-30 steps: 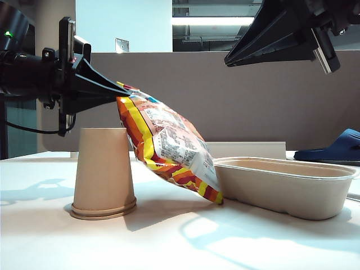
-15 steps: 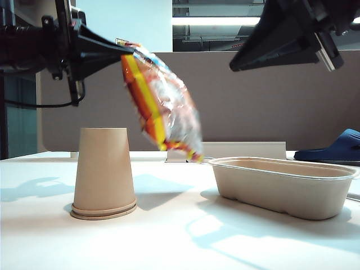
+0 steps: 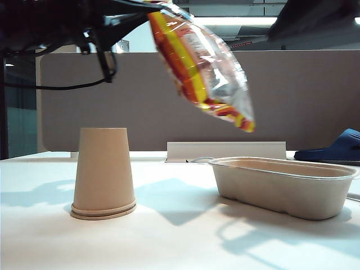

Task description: Pick up a bag of chips and put them in the box.

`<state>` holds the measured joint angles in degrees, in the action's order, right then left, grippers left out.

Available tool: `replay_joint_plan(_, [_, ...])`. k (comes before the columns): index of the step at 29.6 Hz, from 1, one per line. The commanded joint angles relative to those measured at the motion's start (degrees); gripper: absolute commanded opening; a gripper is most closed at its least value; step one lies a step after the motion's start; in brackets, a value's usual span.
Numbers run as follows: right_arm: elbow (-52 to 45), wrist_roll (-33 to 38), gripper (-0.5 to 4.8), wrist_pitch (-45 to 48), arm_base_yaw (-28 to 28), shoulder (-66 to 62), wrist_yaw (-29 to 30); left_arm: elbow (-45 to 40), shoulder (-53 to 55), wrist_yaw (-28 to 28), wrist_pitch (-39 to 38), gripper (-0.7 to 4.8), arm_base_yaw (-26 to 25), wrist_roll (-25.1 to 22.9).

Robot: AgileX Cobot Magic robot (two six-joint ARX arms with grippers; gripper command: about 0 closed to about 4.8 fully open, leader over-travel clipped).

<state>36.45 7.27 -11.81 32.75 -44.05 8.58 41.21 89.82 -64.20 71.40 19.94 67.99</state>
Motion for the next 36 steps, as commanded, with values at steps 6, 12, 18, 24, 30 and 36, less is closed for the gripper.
replay_joint_plan(6, [0.3,-0.9,-0.01,-6.9,-4.3,9.1,-1.4,0.3,-0.2,5.0,1.6,-0.06,6.5,-0.3])
replay_joint_plan(12, [0.3,-1.5,-0.01,-11.5,-6.0,13.0,-1.2,1.8,-0.1,7.6,-0.1,-0.06,11.7,-2.3])
replay_joint_plan(18, [0.3,-1.6,-0.01,-13.6,-6.1,15.6,-1.2,4.3,-0.1,9.1,-6.8,-0.06,15.3,-7.9])
replay_joint_plan(24, [0.3,-2.0,-0.01,-15.4,-6.1,18.2,-4.2,4.8,-0.1,11.0,-13.3,-0.06,16.2,-13.0])
replay_joint_plan(30, [0.3,-2.4,-0.01,-15.9,-6.1,20.0,-6.4,4.8,0.0,13.1,-21.5,-0.06,16.7,-20.1])
replay_joint_plan(36, [0.3,-2.4,-0.01,-15.9,-6.1,20.3,-7.1,5.1,1.0,14.6,-21.6,-0.06,17.6,-21.1])
